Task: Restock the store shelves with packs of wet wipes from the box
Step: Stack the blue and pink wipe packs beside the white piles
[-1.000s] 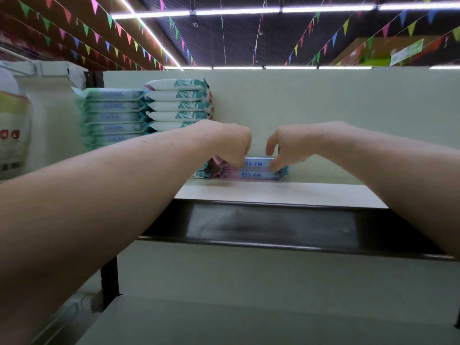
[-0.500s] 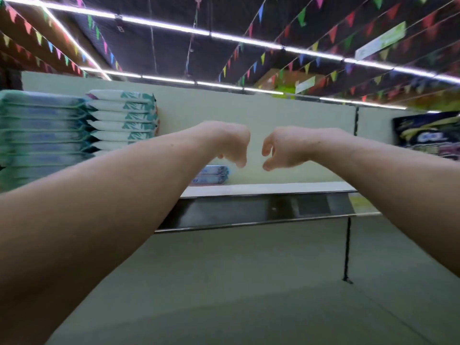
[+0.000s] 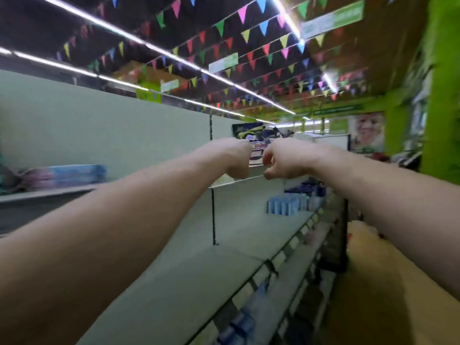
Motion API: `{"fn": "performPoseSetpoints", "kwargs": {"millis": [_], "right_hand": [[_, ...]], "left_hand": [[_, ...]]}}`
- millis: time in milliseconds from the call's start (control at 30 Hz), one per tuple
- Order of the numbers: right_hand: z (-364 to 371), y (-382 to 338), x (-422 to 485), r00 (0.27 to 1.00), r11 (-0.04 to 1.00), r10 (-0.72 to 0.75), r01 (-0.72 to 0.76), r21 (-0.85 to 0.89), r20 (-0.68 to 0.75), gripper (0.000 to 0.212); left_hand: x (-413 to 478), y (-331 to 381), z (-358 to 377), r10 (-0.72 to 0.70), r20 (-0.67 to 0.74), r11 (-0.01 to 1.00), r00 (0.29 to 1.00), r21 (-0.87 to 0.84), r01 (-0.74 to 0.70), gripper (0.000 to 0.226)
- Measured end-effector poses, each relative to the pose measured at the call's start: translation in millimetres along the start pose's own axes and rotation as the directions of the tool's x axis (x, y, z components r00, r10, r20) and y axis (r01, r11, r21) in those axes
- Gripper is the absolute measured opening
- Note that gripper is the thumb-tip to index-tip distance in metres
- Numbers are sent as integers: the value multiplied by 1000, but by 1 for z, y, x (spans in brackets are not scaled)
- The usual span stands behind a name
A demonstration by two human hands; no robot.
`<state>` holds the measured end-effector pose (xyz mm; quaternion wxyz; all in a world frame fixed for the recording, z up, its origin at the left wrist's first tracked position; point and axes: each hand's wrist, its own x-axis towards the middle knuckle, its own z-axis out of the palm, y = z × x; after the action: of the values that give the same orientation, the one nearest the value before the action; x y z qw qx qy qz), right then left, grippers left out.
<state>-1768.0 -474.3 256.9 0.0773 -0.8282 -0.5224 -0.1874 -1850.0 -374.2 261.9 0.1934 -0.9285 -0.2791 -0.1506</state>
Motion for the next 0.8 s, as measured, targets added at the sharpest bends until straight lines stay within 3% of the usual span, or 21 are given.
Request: {"fn": "performPoseSetpoints", "kwargs": {"millis": [200,400,633,800], "right_hand": [[-7,75,-84,975,979,204,-200,-44,93,31],[-12,152,-182,908,917,400,-396,-56,127,23],[-11,239,-324,799,827,562,-538,-163,212,14],[-6,292,-425,679,732,681,-640,-233,274,21]], "left_hand": [[-8,109,-12,229,-17,972,973,-49,-230,43],[-35,228,-29,411,-31,899,911,-150,-410,15],[-81,391,-38,611,8,765,792,-265,-587,37],[-126,503,-41,708,17,678,706,-297,-672,42]]}}
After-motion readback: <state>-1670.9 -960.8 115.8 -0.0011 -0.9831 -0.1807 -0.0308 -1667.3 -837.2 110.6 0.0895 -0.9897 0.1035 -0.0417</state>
